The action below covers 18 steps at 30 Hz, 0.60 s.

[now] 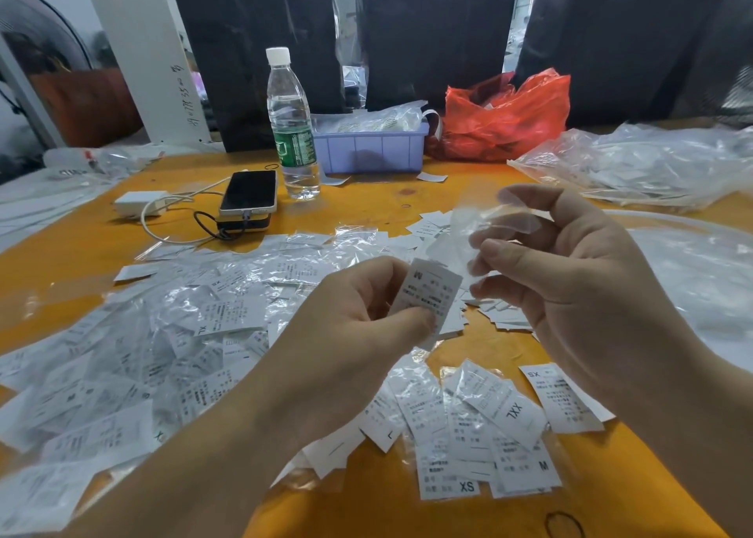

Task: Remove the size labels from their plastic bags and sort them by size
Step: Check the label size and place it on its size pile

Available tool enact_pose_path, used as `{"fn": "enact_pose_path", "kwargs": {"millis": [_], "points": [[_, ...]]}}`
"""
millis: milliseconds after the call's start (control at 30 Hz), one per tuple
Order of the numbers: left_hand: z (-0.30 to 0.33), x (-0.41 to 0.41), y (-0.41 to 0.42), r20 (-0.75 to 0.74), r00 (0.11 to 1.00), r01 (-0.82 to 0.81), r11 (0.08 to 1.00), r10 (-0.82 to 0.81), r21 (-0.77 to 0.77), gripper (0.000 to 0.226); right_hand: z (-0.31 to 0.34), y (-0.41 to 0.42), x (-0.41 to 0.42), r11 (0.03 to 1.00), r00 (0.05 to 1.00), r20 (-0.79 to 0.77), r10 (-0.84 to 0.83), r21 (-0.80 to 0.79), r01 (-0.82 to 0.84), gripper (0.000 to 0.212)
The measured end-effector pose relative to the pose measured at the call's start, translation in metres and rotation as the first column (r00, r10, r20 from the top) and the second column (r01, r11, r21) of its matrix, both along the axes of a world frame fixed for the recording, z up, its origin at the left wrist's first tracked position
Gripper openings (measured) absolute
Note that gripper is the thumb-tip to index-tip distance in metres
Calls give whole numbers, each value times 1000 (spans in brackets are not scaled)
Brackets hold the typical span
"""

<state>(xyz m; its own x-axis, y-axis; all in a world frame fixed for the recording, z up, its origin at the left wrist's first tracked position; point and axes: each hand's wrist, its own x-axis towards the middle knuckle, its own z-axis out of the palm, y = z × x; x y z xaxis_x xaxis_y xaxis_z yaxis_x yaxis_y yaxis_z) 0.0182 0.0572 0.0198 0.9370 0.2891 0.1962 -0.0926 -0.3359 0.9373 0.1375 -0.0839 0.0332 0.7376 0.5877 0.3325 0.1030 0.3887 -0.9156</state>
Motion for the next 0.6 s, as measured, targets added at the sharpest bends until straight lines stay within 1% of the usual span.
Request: {"fn": "enact_pose_path", "kwargs": {"millis": [133,267,400,600], "points": [[-1,0,-2,-32,999,2,1000,-2,23,16,0,1,-1,1000,1000,-15,20,22,-20,36],[0,0,-4,-19,1000,2,1000,-2,1,20,0,2,-4,999,999,-13,31,40,-31,42],[2,-1,-5,-19,1000,-7,1000,7,4,21,-2,3,-4,999,999,-9,31,40,-30,38],[1,0,-6,-79,997,-22,999,26,41,25,-3,3,-4,999,1000,4,31,42,-31,38]]}}
